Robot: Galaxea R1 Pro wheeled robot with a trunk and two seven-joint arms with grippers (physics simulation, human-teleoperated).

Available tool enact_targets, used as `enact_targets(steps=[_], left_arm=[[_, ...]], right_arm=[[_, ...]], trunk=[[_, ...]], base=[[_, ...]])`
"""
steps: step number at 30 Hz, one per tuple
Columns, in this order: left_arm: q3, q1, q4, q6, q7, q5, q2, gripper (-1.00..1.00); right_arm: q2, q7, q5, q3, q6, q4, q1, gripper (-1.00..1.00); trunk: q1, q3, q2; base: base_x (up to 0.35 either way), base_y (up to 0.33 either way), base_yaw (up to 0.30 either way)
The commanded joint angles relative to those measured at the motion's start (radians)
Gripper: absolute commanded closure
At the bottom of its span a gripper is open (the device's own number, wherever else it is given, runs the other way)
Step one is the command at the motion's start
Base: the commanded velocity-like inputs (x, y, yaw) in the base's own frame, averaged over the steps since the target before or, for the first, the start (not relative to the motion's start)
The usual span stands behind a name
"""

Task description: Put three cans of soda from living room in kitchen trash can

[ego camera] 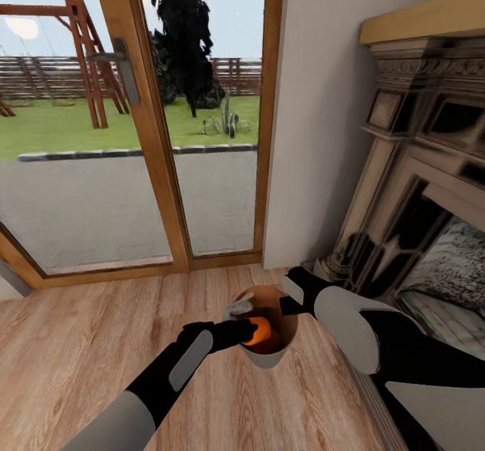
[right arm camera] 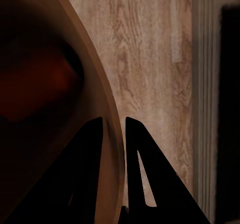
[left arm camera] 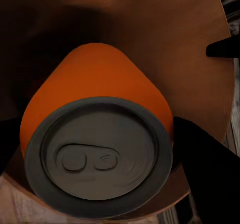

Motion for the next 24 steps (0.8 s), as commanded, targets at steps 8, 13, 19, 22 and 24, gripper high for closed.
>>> enact_targets(steps=[8,13,19,22,24], left_arm=[[0.000,-0.002,0.018,-0.028,0.004,-0.006,-0.011,1.00],[0.000,-0.002,0.044,-0.054,0.004,-0.006,-0.020,1.00],[0.000,-0.002,0.054,-0.065,0.004,-0.006,-0.025,1.00],[-0.001,-0.002,0.055,-0.066,0.004,-0.006,-0.026,1.00],[-0.001,-0.002,0.056,-0.066,0.004,-0.006,-0.026,1.00]], right_arm=[[0.000,0.003,-0.007,-0.011,-0.003,0.000,0.000,1.00],[0.000,0.003,-0.008,-0.011,-0.002,0.000,-0.001,1.00],[0.000,0.057,-0.008,-0.011,0.005,0.000,-0.001,1.00],[0.000,0.073,-0.009,-0.011,0.009,0.000,-0.001,1.00],[0.000,0.086,-0.009,-0.011,0.010,0.000,-0.001,1.00]], trunk=[[0.000,0.000,0.000],[0.000,0.000,0.000],[0.000,0.000,0.000],[0.000,0.000,0.000],[0.000,0.000,0.000]], base=[[0.000,0.000,0.000],[0.000,0.000,0.000],[0.000,0.000,0.000],[0.000,0.000,0.000],[0.000,0.000,0.000]])
